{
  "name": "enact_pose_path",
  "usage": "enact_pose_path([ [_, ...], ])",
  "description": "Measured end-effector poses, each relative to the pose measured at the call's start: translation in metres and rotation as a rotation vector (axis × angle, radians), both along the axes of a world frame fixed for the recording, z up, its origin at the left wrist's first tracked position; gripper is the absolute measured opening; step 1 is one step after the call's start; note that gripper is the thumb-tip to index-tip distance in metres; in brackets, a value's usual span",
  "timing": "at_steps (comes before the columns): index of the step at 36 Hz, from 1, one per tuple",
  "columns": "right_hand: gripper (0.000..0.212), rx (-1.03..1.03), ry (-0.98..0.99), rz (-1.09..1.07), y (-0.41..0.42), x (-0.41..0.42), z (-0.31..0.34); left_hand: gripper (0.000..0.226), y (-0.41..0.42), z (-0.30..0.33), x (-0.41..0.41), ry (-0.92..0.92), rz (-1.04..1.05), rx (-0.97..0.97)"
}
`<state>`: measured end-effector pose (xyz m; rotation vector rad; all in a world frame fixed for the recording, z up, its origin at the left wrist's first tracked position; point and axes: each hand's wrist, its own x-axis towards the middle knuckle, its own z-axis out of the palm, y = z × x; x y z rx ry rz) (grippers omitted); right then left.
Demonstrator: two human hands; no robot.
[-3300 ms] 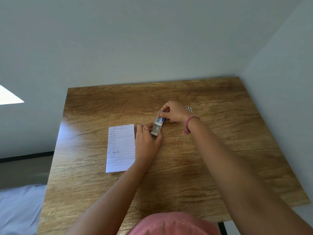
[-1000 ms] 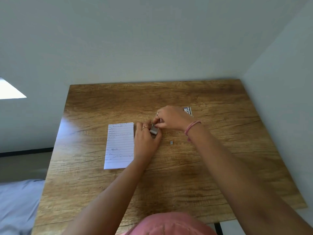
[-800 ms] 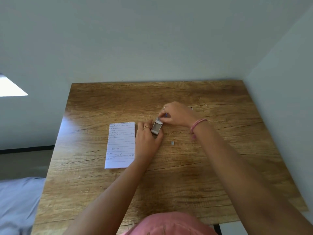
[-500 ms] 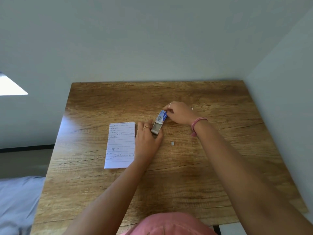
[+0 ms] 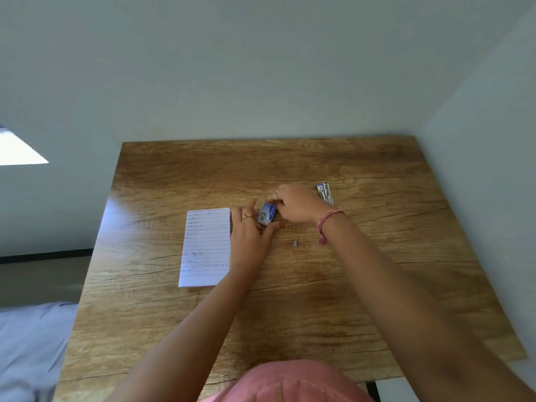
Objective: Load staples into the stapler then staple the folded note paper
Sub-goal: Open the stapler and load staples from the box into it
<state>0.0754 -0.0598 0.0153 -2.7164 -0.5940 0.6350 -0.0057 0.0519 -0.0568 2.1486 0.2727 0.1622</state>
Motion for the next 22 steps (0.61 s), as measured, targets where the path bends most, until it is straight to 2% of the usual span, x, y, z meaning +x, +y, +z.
enact_pose_path([
  [4, 0.031, -0.099, 0.02, 0.038, -0.006, -0.007, 0.003, 0.073, -0.001, 0.0, -0.001, -0.021, -0.001, 0.026],
  [8, 0.053, -0.022, 0.025, -0.017, -0.02, -0.022, 0.011, 0.066, -0.001, 0.001, -0.002, -0.047, -0.01, 0.07],
  [16, 0.041, -0.108, -0.079, 0.038, -0.04, -0.067, -0.006, 0.066, -0.001, 0.003, -0.002, -0.051, -0.022, 0.055],
  [22, 0.027, -0.077, -0.17, 0.026, -0.04, -0.078, -0.016, 0.069, -0.001, 0.007, -0.004, -0.054, -0.018, 0.01],
])
